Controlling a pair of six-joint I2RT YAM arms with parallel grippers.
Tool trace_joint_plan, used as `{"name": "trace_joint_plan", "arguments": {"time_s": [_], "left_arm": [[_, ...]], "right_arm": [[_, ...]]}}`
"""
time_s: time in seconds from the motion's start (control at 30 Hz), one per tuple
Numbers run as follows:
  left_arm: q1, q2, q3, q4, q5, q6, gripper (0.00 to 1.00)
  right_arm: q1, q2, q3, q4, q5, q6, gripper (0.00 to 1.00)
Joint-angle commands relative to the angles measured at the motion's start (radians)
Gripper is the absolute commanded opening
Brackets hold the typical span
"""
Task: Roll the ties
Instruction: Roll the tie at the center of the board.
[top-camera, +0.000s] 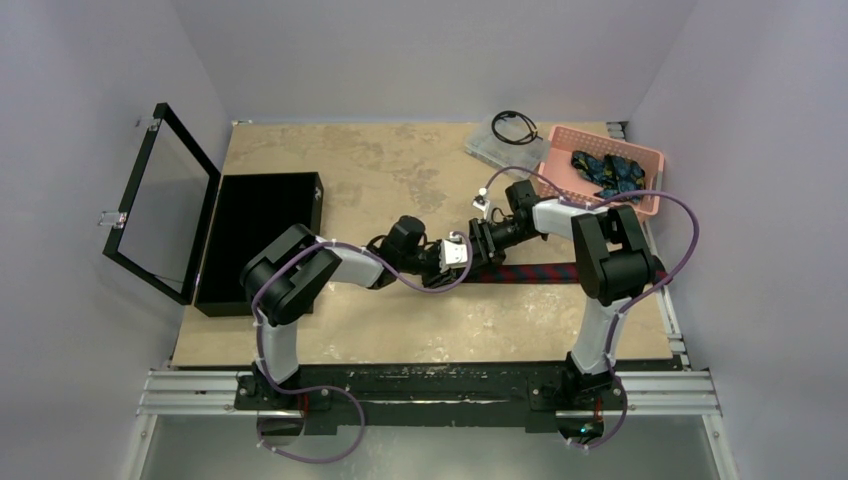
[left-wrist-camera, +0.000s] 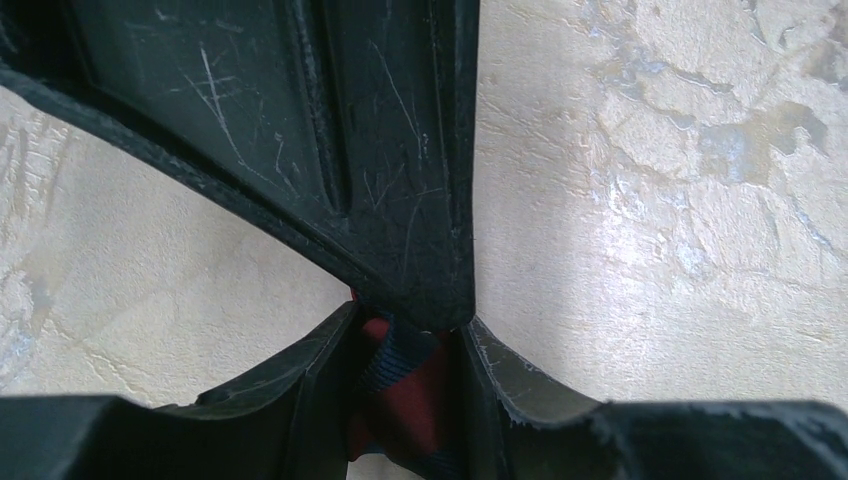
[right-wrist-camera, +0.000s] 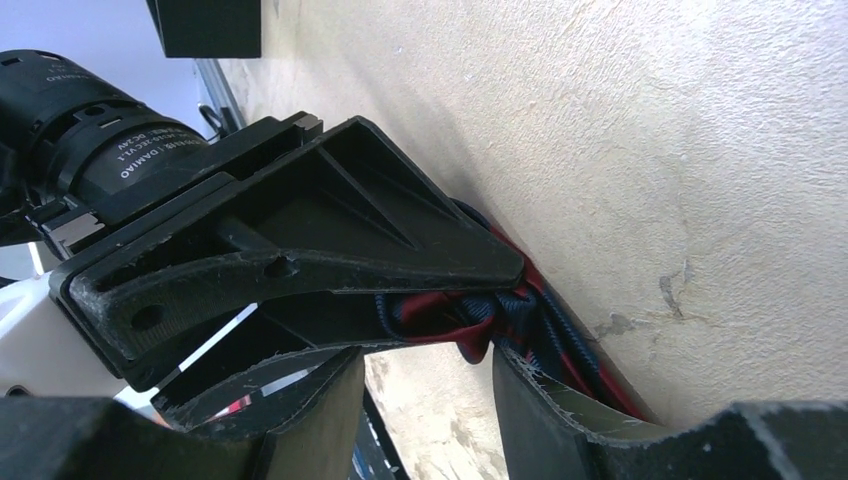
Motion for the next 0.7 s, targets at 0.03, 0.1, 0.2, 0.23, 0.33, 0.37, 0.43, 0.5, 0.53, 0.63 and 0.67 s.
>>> {"name": "trace_joint_plan", "arguments": {"time_s": [0.03, 0.1, 0.2, 0.23, 0.33, 0.37, 0.43, 0.5, 0.53, 0.63, 0.67], "left_arm": [[0.006, 0.001, 0.012, -0.108, 0.01, -0.015, 0.37], [0.006, 0.004, 0.016, -0.115, 0.01, -0.013, 0.36], [0.006, 0.006, 0.027, -0.131, 0.012, -0.016, 0.36], [0.008, 0.008, 0.031, -0.137, 0.013, -0.018, 0.36], [0.02, 0.009, 0.042, -0.149, 0.021, -0.039, 0.36], [0.022, 0.01, 0.045, -0.152, 0.025, -0.047, 0.36], [0.025, 0.008, 0.049, -0.163, 0.026, -0.052, 0.37], [0.025, 0.008, 0.051, -0.167, 0.026, -0.054, 0.37], [0.027, 0.008, 0.052, -0.169, 0.026, -0.058, 0.37], [0.029, 0.01, 0.054, -0.172, 0.034, -0.075, 0.36], [0.03, 0.01, 0.054, -0.173, 0.034, -0.075, 0.37]], "right_arm": [[-0.001, 0.003, 0.018, 0.045, 0.024, -0.019, 0.49], [-0.001, 0.003, 0.013, 0.073, 0.02, -0.01, 0.46], [0.002, 0.008, 0.011, 0.101, 0.021, 0.003, 0.35], [0.002, 0.01, 0.011, 0.106, 0.021, 0.005, 0.32], [0.003, 0.021, 0.01, 0.107, 0.031, -0.002, 0.27], [0.003, 0.024, 0.01, 0.103, 0.037, -0.009, 0.28], [0.003, 0.029, 0.008, 0.092, 0.045, -0.018, 0.29], [0.005, 0.033, 0.009, 0.085, 0.049, -0.018, 0.29], [0.005, 0.033, 0.008, 0.085, 0.054, -0.019, 0.29], [0.005, 0.036, 0.007, 0.09, 0.063, -0.02, 0.24], [0.005, 0.036, 0.008, 0.092, 0.062, -0.019, 0.22]]}}
